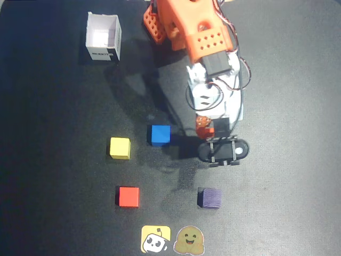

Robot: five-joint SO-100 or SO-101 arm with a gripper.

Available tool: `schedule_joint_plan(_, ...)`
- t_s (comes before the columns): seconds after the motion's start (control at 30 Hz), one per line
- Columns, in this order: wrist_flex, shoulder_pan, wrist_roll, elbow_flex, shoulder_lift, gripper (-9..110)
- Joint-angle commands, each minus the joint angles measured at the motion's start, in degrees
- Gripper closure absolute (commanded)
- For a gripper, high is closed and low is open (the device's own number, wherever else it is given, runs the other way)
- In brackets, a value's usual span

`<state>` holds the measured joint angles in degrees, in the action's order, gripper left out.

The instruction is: Put the orange cube on top of the green cube.

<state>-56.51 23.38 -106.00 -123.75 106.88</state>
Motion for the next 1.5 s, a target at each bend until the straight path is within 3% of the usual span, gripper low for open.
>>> schedule_joint_plan(0.0,1.23,0.26,0.26,0.00,1.49,94)
schedule_joint_plan(1.13,8.44,0.70,-0.35,-7.03,0.88,87)
schedule_joint_plan(1.23,8.79,0.79,-0.70,-7.56,1.32,77)
schedule_joint_plan(1.47,8.79,0.88,-1.05,-7.73,1.58,77)
